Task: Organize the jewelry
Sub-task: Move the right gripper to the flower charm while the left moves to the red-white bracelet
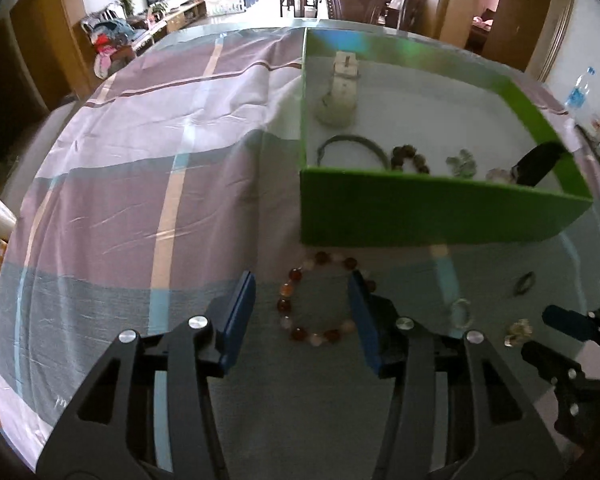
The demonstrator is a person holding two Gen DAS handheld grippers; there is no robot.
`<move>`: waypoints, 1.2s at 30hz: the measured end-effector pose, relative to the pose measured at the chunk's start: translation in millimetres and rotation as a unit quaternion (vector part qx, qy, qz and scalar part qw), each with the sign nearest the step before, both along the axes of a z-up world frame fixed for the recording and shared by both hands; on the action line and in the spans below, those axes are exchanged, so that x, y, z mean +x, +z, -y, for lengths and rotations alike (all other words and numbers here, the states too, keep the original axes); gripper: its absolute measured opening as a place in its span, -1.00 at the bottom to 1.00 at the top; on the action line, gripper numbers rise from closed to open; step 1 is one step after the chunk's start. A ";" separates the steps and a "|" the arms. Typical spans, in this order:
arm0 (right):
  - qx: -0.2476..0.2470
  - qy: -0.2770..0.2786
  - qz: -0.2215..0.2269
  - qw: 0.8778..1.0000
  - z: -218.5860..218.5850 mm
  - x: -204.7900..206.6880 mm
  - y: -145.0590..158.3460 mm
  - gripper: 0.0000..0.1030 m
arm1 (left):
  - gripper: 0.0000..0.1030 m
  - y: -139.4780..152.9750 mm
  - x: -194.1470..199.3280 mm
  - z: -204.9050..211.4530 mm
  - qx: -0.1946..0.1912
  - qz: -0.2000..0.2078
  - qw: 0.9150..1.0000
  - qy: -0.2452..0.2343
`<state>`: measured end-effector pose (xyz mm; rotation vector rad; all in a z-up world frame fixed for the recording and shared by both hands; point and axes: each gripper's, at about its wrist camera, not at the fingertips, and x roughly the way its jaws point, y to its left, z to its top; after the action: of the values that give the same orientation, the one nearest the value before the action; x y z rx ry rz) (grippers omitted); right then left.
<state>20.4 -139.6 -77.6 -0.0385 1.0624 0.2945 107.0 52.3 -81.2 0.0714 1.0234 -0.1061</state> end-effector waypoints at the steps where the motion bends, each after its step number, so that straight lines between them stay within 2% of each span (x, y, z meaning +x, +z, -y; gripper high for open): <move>1: -0.001 0.006 0.000 1.000 -2.9 -0.2 -1.8 -0.23 | -0.07 -3.4 -1.2 1.5 0.004 0.001 1.000 -0.004; 6: -0.017 0.019 0.017 1.000 -12.2 1.1 -7.8 -0.24 | -0.07 -9.9 -3.0 6.5 0.006 -0.010 1.000 -0.019; 7: -0.017 0.016 0.020 1.000 -12.3 1.6 -8.3 -0.27 | -0.08 -11.4 -3.8 7.3 0.003 -0.014 1.000 -0.021; 9: -0.012 0.015 0.019 1.000 -12.2 2.8 -9.6 -0.47 | -0.10 -11.1 -6.5 8.0 0.001 -0.013 1.000 -0.023; 14: -0.014 0.016 0.021 1.000 -9.8 2.8 -11.7 -0.48 | -0.11 -11.8 -13.4 16.5 -0.003 -0.012 0.999 -0.046; 19: -0.014 0.017 0.022 1.000 -9.5 4.3 -12.3 -0.48 | -0.10 -11.8 -29.3 39.0 0.006 -0.009 0.995 -0.104; 21: -0.016 0.018 0.024 0.999 -10.0 3.8 -12.3 -0.48 | -0.08 -11.4 -34.3 44.8 0.011 -0.006 0.994 -0.113; 28: -0.022 0.016 0.028 0.999 -10.5 1.1 -13.3 -0.48 | -0.03 -12.0 -32.1 40.5 0.011 -0.006 0.995 -0.098; 30: -0.019 0.015 0.029 0.999 -8.8 0.8 -12.7 -0.58 | -0.03 -11.8 -30.4 40.1 0.012 -0.005 0.995 -0.098; 36: -0.017 0.005 0.033 0.999 -3.8 0.9 -9.6 -0.63 | 0.03 -11.7 -27.4 38.5 0.012 -0.005 0.996 -0.093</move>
<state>21.3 -135.8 -87.2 -0.0837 1.0014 0.2835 79.6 13.7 -92.9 0.1888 1.0277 -0.2645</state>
